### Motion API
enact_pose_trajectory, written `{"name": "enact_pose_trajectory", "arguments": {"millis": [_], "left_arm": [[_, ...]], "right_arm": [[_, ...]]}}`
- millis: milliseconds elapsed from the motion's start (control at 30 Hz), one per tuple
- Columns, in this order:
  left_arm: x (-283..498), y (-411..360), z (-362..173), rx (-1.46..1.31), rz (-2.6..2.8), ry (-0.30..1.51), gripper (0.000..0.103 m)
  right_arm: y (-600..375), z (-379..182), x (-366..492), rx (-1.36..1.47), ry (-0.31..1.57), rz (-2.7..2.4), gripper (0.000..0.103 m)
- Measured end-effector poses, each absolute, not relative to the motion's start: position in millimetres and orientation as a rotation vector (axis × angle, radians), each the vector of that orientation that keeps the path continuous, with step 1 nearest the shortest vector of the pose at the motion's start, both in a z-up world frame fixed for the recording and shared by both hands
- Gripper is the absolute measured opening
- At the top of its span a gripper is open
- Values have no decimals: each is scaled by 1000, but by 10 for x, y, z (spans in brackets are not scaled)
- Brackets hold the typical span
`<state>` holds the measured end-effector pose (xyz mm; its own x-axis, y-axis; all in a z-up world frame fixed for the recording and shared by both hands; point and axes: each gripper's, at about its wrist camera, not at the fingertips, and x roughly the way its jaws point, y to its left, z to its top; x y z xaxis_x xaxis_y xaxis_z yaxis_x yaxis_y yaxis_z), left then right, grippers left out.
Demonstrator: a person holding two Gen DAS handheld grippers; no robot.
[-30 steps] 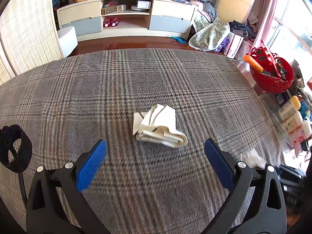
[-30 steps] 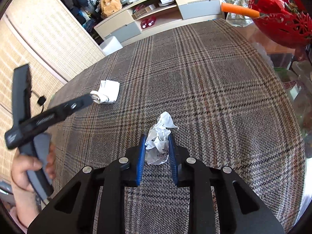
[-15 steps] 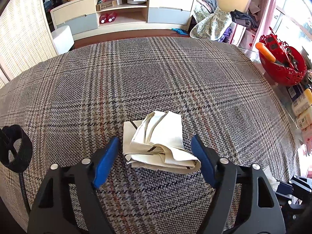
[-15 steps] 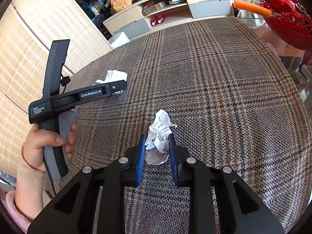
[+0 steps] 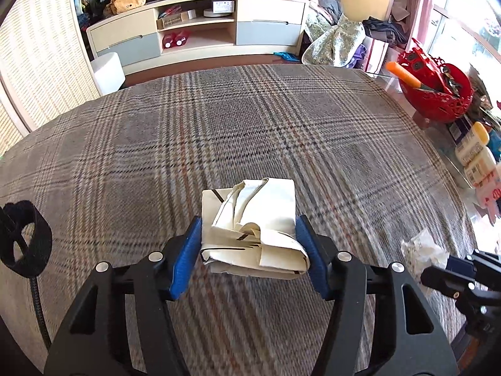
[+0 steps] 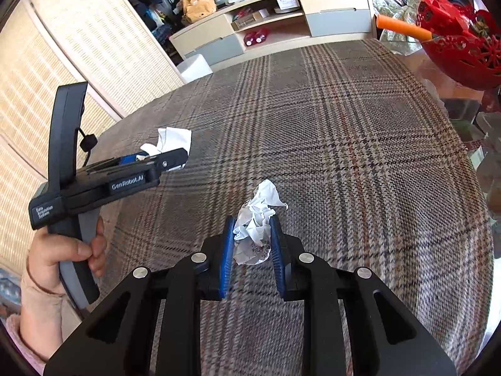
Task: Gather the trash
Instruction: 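Carry the folded paper and tissue down over the trash bin with both tools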
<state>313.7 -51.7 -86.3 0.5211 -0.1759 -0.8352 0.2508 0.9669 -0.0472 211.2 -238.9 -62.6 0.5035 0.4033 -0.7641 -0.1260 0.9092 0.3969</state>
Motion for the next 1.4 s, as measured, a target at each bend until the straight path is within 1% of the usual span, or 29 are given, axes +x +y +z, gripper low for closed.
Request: {"name": "enact_pose_trajectory", "arguments": {"millis": [133, 367, 600, 733, 833, 1067, 1233, 1400], "left_arm": [[2778, -491, -768, 87, -260, 996, 58], [1844, -402, -624, 28, -267, 993, 58], [937, -332, -400, 6, -273, 949, 58], [544, -296, -411, -13, -279, 939, 58], [271, -289, -546, -38, -296, 950, 58], [-125, -403, -1120, -73, -311, 1012, 58], [-236, -481, -1537, -64, -323, 1066, 58], [-221, -546, -2008, -84, -318, 1159, 58]], "right_arm": [[-2312, -472, 1808, 277, 1003, 336, 24], [-2340, -236, 1141, 203, 1012, 313, 24], [-2373, -188, 494, 197, 1020, 304, 24], [-2367, -279, 206, 207, 1035, 309, 24], [-2349, -422, 21, 210, 1052, 314, 24], [-2302, -915, -139, 242, 1116, 322, 24], [-2269, -1264, -193, 277, 1138, 309, 24], [-2186, -1547, -254, 278, 1141, 292, 24]]}}
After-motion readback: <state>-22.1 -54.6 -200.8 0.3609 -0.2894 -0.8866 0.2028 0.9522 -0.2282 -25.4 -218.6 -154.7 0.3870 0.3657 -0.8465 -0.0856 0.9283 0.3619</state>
